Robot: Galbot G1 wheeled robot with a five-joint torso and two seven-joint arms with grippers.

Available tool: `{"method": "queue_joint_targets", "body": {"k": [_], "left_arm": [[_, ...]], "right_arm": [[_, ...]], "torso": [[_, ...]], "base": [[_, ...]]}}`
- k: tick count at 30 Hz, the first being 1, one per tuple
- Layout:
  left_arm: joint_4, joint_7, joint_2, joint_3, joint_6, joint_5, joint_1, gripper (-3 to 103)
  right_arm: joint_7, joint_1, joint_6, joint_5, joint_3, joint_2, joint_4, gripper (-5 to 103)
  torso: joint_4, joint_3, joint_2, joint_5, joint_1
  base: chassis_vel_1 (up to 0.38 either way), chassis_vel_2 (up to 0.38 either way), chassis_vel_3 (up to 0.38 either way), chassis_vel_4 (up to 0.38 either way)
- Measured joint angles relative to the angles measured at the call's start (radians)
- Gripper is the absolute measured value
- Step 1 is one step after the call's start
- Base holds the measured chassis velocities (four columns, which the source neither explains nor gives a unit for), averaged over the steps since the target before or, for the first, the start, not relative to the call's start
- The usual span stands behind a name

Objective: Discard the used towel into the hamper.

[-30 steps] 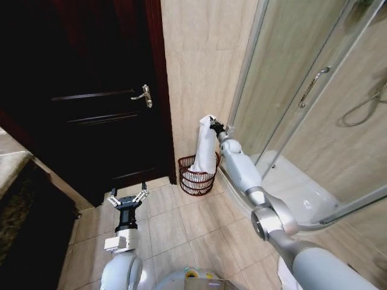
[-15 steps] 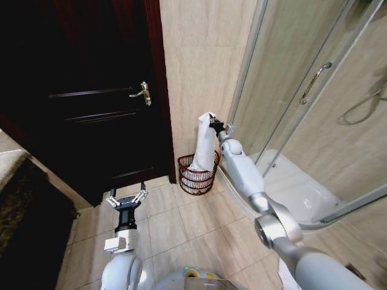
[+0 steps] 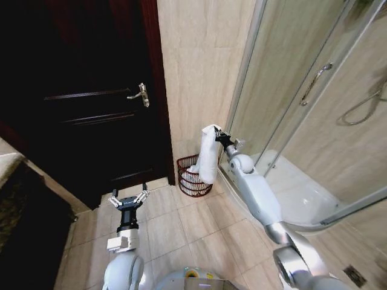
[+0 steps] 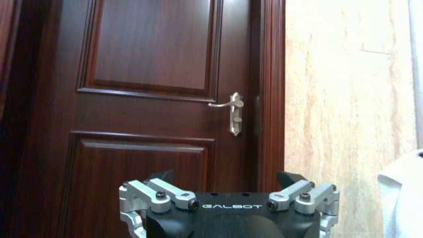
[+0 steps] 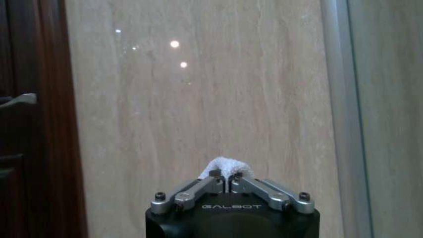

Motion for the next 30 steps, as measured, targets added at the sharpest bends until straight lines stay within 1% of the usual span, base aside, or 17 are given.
{"method": "queue_joint_targets", "body": {"k": [5, 8, 9, 11, 13, 16, 19, 21, 30], "left_arm": [[0.003, 0.001, 0.000, 0.000, 0.000, 0.000, -0.005, 100], [0.008, 0.001, 0.000, 0.001, 0.000, -0.001, -0.008, 100], [0.011, 0.001, 0.000, 0.002, 0.000, 0.000, -0.010, 100], [0.016, 0.001, 0.000, 0.003, 0.000, -0.001, -0.013, 100], [0.020, 0.001, 0.000, 0.004, -0.001, -0.001, -0.016, 100], [0.029, 0.002, 0.000, 0.005, -0.002, -0.004, -0.021, 100], [0.036, 0.002, 0.000, 0.007, -0.002, -0.008, -0.027, 100], [0.040, 0.002, 0.000, 0.009, -0.001, -0.010, -0.030, 100], [0.042, 0.013, 0.000, 0.001, 0.002, -0.019, -0.029, 100]], "right_arm": [[0.003, -0.006, 0.003, -0.002, -0.001, -0.006, 0.013, 1], [0.001, -0.023, 0.002, -0.018, -0.003, -0.016, 0.037, 1], [0.002, -0.039, -0.002, -0.027, -0.006, -0.023, 0.059, 1], [0.008, -0.059, -0.010, -0.031, -0.007, -0.029, 0.086, 1], [0.011, -0.073, -0.015, -0.034, -0.007, -0.032, 0.106, 1], [0.007, -0.101, -0.019, -0.042, -0.014, -0.040, 0.154, 1], [-0.017, -0.111, -0.016, -0.041, -0.023, -0.043, 0.170, 1], [-0.035, -0.110, -0.002, -0.038, -0.029, -0.037, 0.166, 1], [-0.032, -0.087, 0.007, -0.036, -0.027, -0.021, 0.111, 1]], "torso": [[0.0001, 0.001, 0.001, 0.0000, 0.001], [-0.0004, 0.001, 0.002, -0.0006, 0.002], [-0.0002, 0.002, 0.002, 0.0002, 0.002], [-0.0005, 0.002, 0.002, -0.0003, 0.003], [-0.0003, 0.002, 0.003, -0.0002, 0.003], [0.0002, 0.002, 0.004, -0.0004, 0.003], [-0.0002, 0.002, 0.004, -0.0001, 0.002], [-0.0005, 0.002, 0.005, -0.0002, 0.001], [-0.0001, 0.003, 0.005, -0.0002, 0.003]], "base": [[-0.209, 0.191, 0.194, -0.197], [-0.232, 0.243, 0.222, -0.243], [-0.230, 0.227, 0.221, -0.210], [-0.200, 0.171, 0.169, -0.167], [-0.170, 0.155, 0.067, -0.124], [-0.059, 0.075, 0.004, -0.020], [0.009, -0.017, -0.005, 0.007], [0.045, -0.068, -0.057, 0.057], [0.016, 0.001, -0.003, 0.017]]}}
